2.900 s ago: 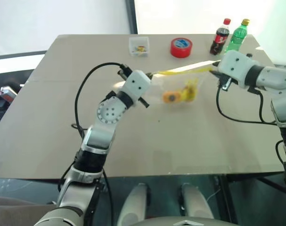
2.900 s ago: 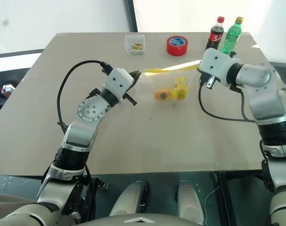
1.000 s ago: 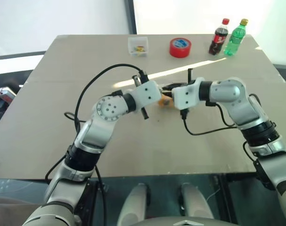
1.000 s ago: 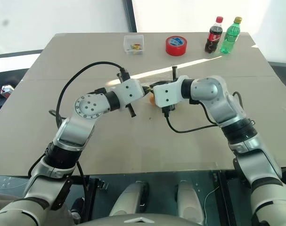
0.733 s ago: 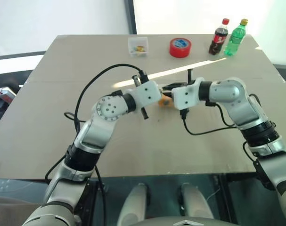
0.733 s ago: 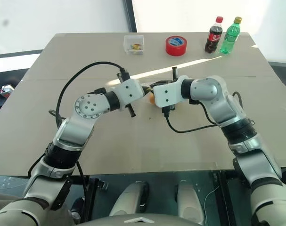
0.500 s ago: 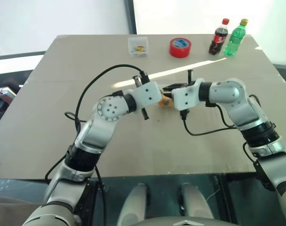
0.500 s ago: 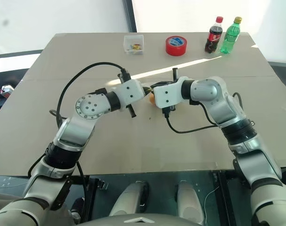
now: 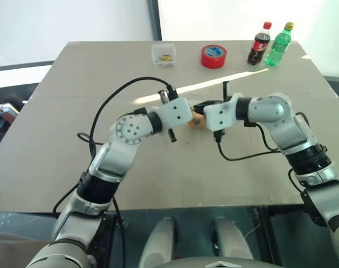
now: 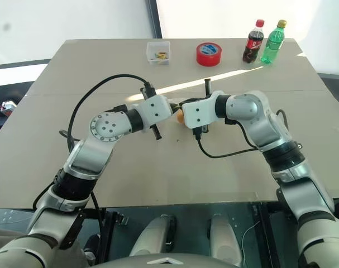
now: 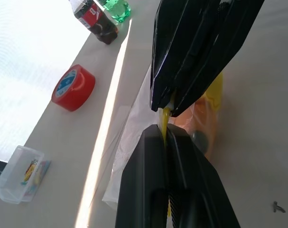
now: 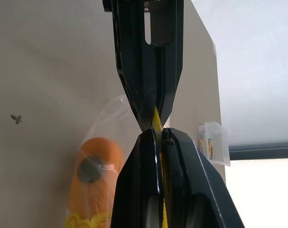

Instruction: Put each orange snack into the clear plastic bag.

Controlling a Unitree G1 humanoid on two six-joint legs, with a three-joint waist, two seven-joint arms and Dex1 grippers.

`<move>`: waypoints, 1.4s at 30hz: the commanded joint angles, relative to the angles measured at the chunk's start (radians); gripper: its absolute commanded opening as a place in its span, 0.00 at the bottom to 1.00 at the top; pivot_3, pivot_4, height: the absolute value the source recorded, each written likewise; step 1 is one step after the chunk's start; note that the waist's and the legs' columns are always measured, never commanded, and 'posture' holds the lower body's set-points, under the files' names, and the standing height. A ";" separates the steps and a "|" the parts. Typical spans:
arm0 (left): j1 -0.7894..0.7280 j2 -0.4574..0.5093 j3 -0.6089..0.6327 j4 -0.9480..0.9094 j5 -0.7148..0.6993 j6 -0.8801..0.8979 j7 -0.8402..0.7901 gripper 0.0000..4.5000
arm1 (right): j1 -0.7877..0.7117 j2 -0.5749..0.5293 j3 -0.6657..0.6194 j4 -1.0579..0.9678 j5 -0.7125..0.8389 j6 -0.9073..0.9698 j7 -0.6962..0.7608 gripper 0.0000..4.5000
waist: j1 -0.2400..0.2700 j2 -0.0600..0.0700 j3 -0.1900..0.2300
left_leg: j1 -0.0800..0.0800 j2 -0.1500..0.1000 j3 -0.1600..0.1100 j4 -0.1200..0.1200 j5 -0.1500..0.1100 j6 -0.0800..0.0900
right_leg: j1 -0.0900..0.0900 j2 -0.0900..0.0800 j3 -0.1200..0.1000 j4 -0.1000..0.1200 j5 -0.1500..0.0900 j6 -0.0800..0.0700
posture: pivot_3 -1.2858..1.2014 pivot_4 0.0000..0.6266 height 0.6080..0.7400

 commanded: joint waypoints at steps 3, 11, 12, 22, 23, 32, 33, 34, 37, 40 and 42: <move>-0.010 0.020 0.022 -0.028 0.019 -0.033 0.019 0.00 | 0.005 -0.043 -0.046 -0.005 -0.008 -0.001 -0.025 0.01 | 0.000 0.000 0.000 | 0.000 0.000 0.000 0.000 0.000 0.000 | 0.000 0.000 0.000 0.000 0.000 0.000 | 0.52 0.24 1.00; -0.005 0.045 0.037 0.003 0.038 -0.069 0.037 0.00 | 0.021 -0.115 -0.072 0.028 -0.032 0.024 -0.067 0.01 | 0.001 0.000 0.000 | 0.000 0.000 0.000 0.000 0.000 0.000 | 0.000 0.000 0.000 0.000 0.000 0.000 | 0.52 0.24 1.00; -0.004 0.047 0.038 0.006 0.038 -0.073 0.039 0.00 | 0.023 -0.124 -0.074 0.031 -0.035 0.032 -0.073 0.01 | 0.001 0.000 0.000 | 0.000 0.000 0.000 0.000 0.000 0.000 | 0.000 0.000 0.000 0.000 0.000 0.000 | 0.52 0.24 1.00; -0.003 0.049 0.039 0.021 0.038 -0.096 0.055 0.00 | 0.052 -0.230 -0.083 0.082 -0.108 0.113 -0.139 0.01 | 0.001 0.000 0.000 | 0.000 0.000 0.000 0.000 0.000 0.000 | 0.000 0.000 0.000 0.000 0.000 0.000 | 0.52 0.24 1.00; -0.002 0.050 0.039 0.023 0.038 -0.097 0.056 0.00 | 0.052 -0.240 -0.083 0.090 -0.120 0.122 -0.151 0.01 | 0.001 0.000 0.000 | 0.000 0.000 0.000 0.000 0.000 0.000 | 0.000 0.000 0.000 0.000 0.000 0.000 | 0.52 0.24 1.00; -0.001 0.050 0.034 0.028 0.037 -0.106 0.057 0.00 | 0.048 -0.269 -0.086 0.123 -0.172 0.172 -0.204 0.01 | 0.000 0.000 0.000 | 0.000 0.000 0.001 0.000 0.000 0.000 | 0.000 0.000 0.001 0.000 0.000 0.000 | 0.52 0.24 1.00; -0.001 0.050 0.033 0.029 0.037 -0.107 0.057 0.00 | 0.048 -0.271 -0.086 0.122 -0.176 0.178 -0.205 0.01 | 0.000 0.000 0.000 | 0.000 0.000 0.001 0.000 0.000 0.000 | 0.000 0.000 0.001 0.000 0.000 0.000 | 0.52 0.24 1.00; -0.002 0.050 0.033 0.030 0.036 -0.108 0.057 0.00 | 0.048 -0.272 -0.086 0.124 -0.179 0.181 -0.208 0.01 | 0.000 0.000 0.000 | 0.000 0.000 0.001 0.000 0.000 0.000 | 0.000 0.000 0.001 0.000 0.000 0.000 | 0.52 0.24 1.00; -0.004 0.049 0.032 0.035 0.037 -0.111 0.057 0.00 | 0.049 -0.275 -0.086 0.126 -0.182 0.183 -0.212 0.01 | 0.000 0.000 0.000 | 0.000 0.000 0.001 0.000 0.000 0.000 | 0.000 0.000 0.001 0.000 0.000 0.000 | 0.52 0.24 1.00; -0.006 0.048 0.032 0.044 0.038 -0.116 0.059 0.00 | 0.053 -0.270 -0.091 0.120 -0.171 0.179 -0.214 0.01 | 0.000 0.000 0.000 | 0.000 0.000 0.001 0.000 0.000 0.000 | 0.000 0.000 0.001 0.000 0.000 0.000 | 0.52 0.24 1.00; -0.021 0.036 0.042 0.067 0.050 -0.127 0.095 0.00 | 0.046 -0.252 -0.104 0.116 -0.160 0.167 -0.246 0.01 | 0.000 0.000 0.000 | 0.000 0.000 0.001 0.000 0.000 0.000 | 0.000 0.000 0.001 0.000 0.000 0.000 | 0.52 0.24 1.00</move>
